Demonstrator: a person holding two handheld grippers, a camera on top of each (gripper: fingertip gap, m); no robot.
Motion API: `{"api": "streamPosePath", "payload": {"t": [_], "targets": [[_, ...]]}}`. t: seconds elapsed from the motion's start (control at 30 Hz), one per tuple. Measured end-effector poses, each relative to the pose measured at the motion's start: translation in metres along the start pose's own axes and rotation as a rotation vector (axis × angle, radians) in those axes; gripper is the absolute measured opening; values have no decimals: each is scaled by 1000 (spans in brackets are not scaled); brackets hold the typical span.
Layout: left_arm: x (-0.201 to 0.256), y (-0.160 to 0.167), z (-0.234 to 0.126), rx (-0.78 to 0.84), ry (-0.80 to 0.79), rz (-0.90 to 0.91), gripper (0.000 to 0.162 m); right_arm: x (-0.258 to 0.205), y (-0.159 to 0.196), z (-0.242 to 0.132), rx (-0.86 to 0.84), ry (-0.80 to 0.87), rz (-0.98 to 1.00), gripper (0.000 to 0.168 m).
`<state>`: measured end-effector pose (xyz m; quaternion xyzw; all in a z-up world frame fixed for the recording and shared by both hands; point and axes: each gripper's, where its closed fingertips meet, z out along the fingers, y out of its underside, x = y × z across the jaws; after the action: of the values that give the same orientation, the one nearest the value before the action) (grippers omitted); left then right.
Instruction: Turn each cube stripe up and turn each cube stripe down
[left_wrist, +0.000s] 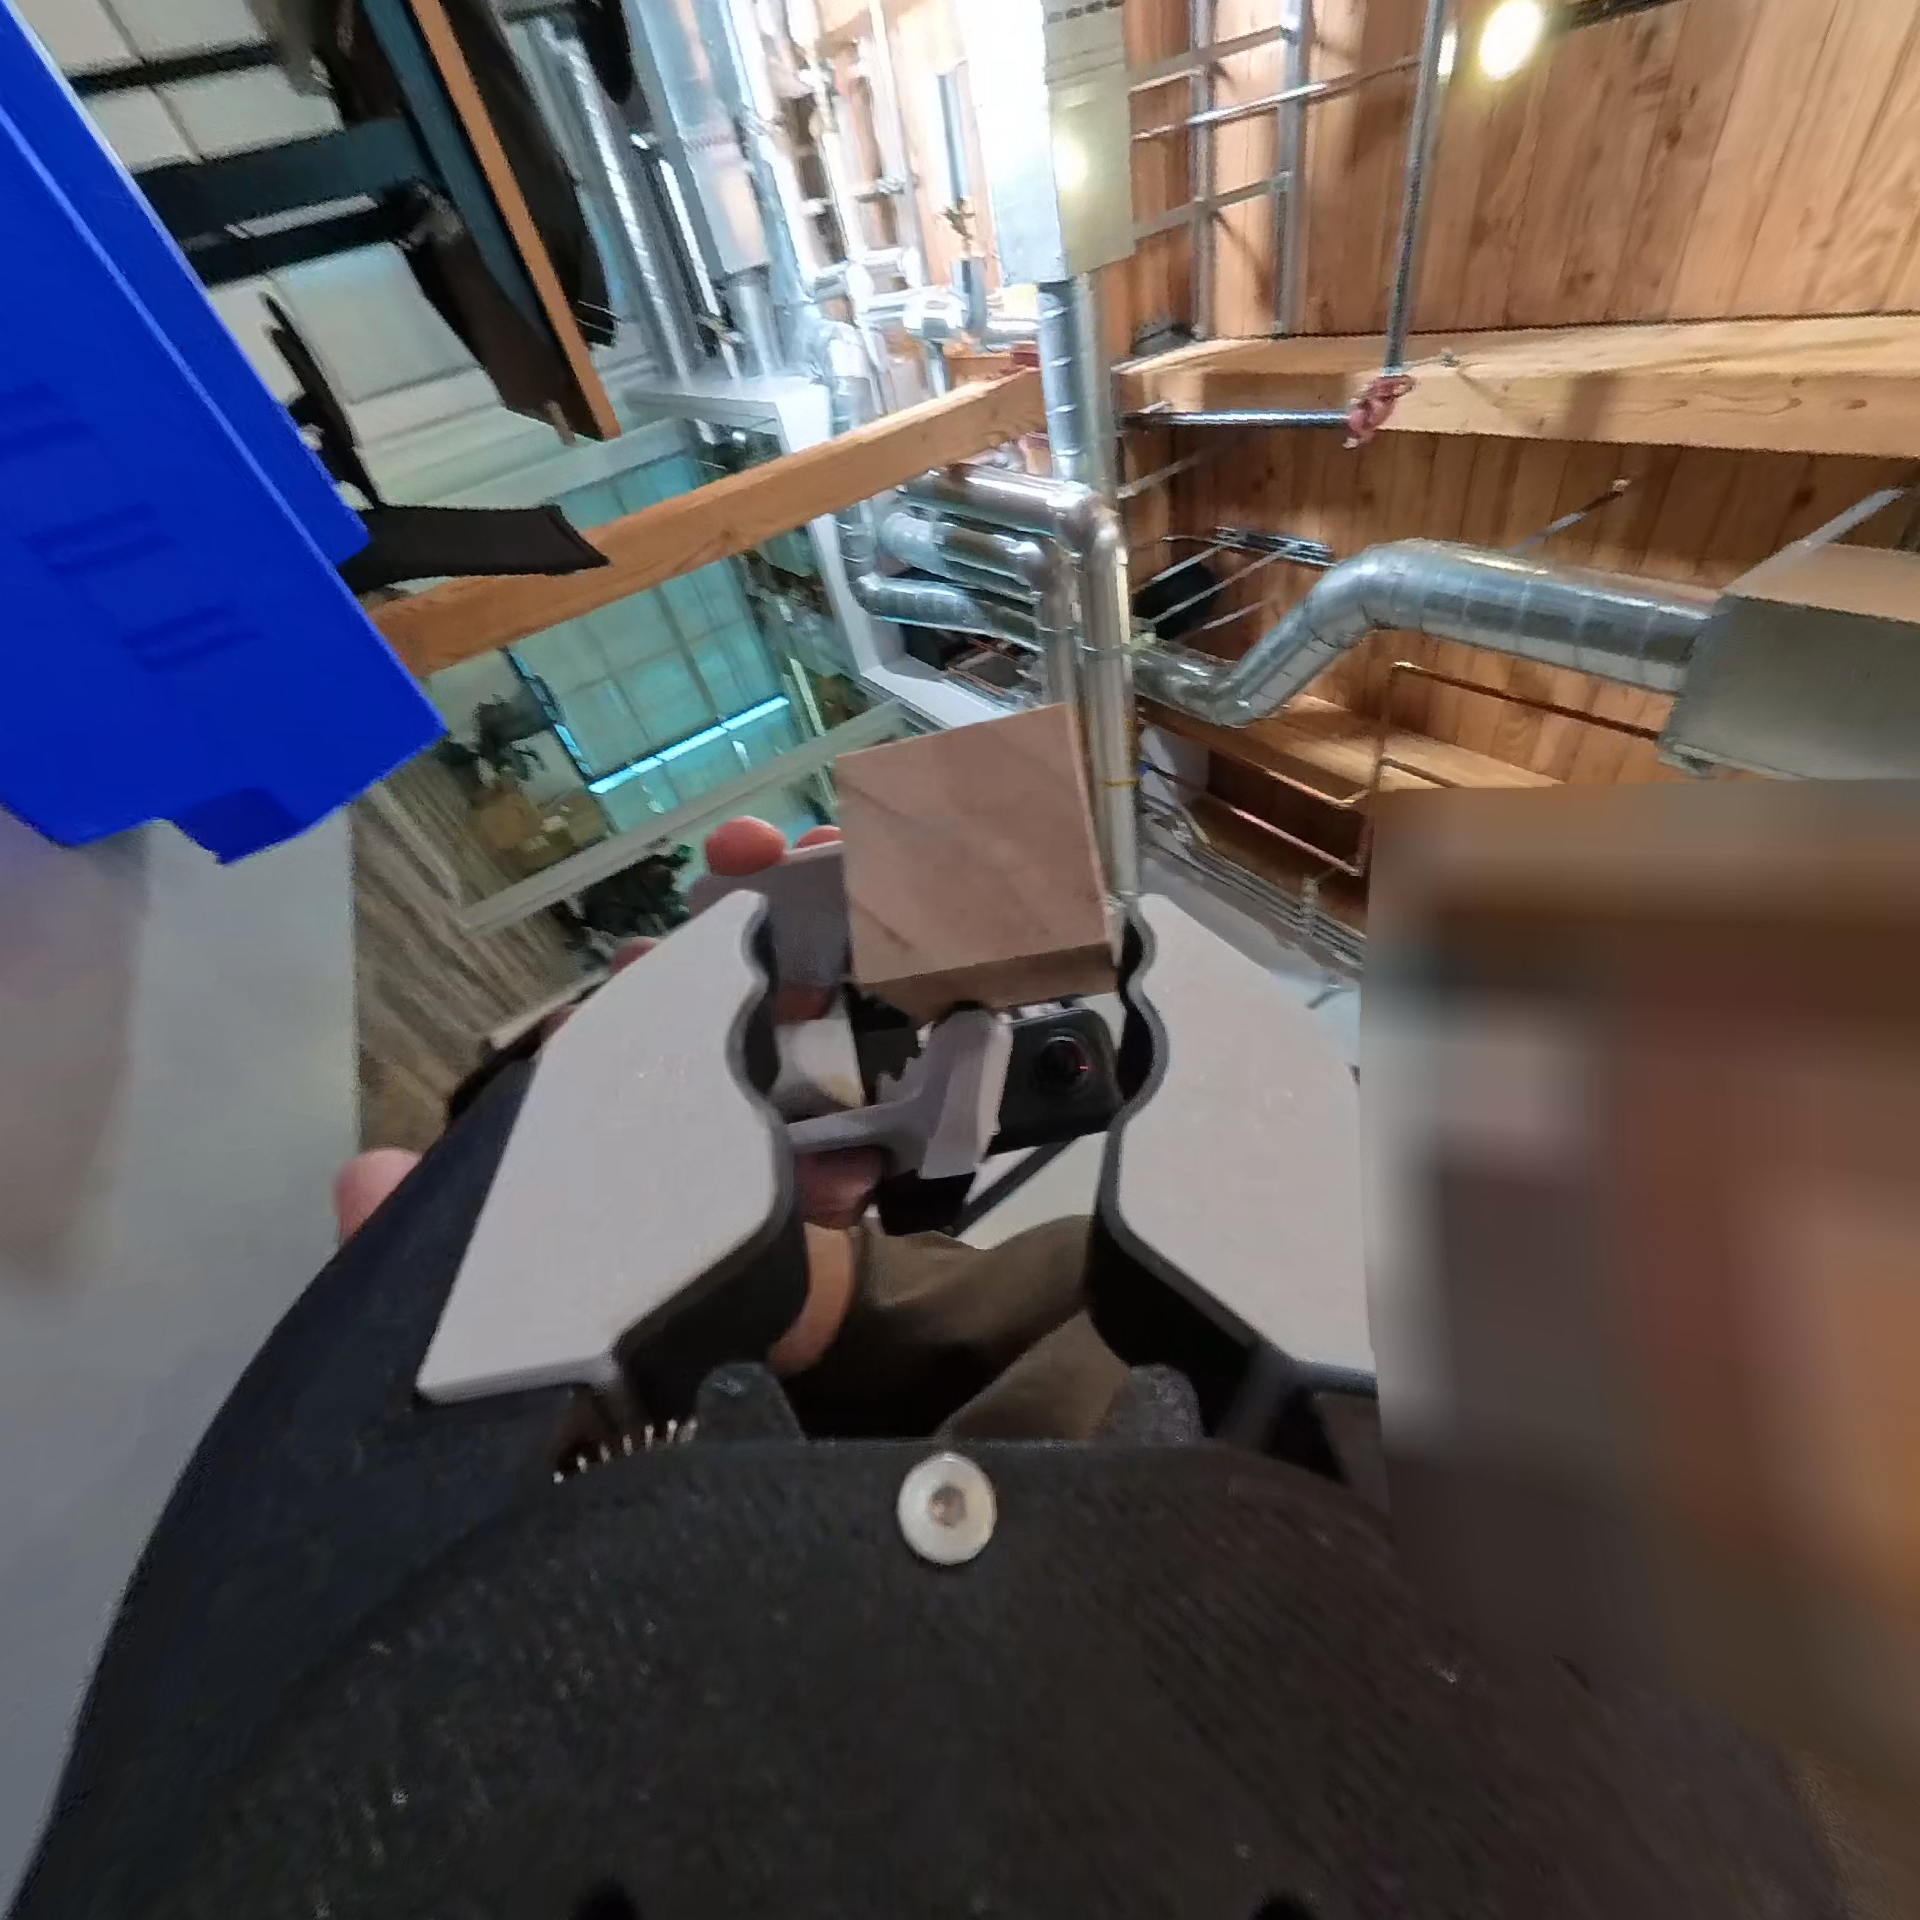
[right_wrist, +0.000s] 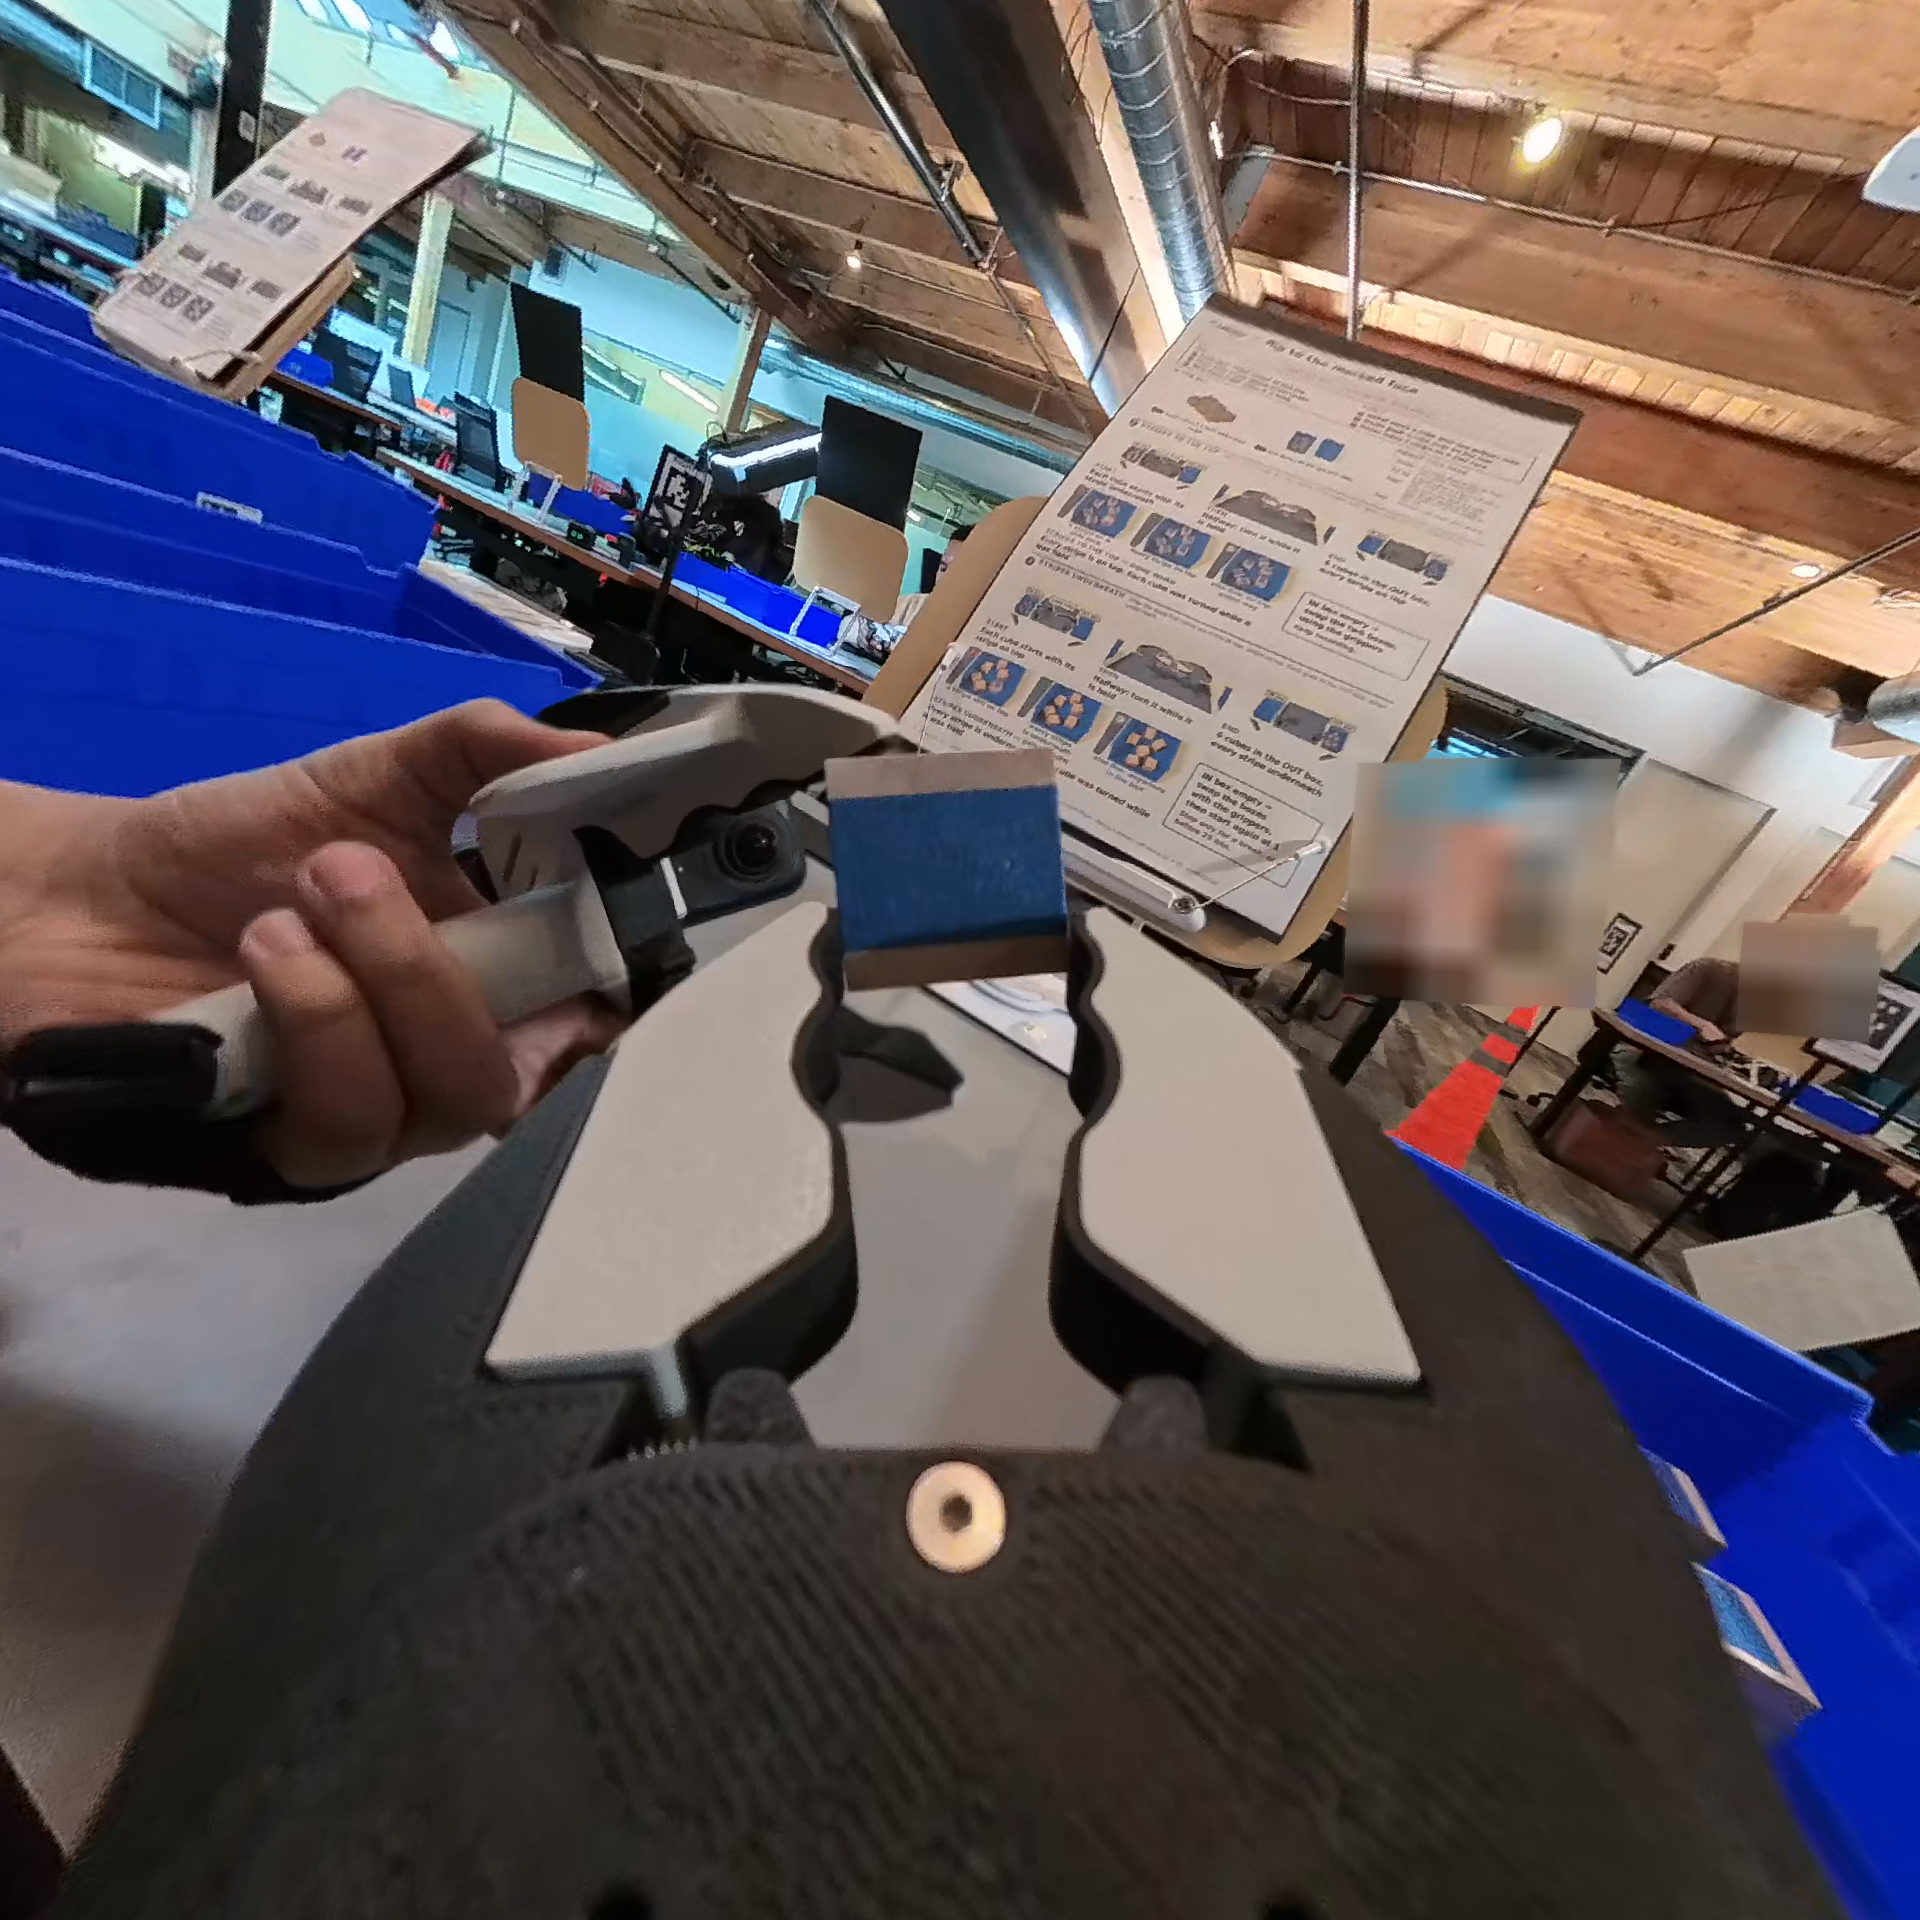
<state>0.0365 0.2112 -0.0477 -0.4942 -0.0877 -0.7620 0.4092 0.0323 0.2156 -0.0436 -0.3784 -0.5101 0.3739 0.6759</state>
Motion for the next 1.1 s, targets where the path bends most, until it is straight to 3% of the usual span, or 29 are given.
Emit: {"api": "streamPosePath", "payload": {"t": [0.1,0.33,0.43,0.57,0.73,0.93,1.1], "targets": [[-6,-3,-2,22,-60,45,77,11,-6,-3,12,38,25,42],[-8,15,5,-78,-85,76,77,109,-9,-34,-9,318,108,42],[-12,26,3,-121,-105,79,77,169,19,-56,-102,454,157,42],[-10,23,-7,-88,-134,95,77,234,100,-87,-410,564,304,42],[-3,6,-30,27,-153,110,76,242,178,-106,-739,488,601,43],[7,-7,-50,133,-151,119,74,234,218,-110,-1020,408,526,43],[6,-5,-52,132,-161,119,74,228,229,-107,-1099,381,482,43]]}}
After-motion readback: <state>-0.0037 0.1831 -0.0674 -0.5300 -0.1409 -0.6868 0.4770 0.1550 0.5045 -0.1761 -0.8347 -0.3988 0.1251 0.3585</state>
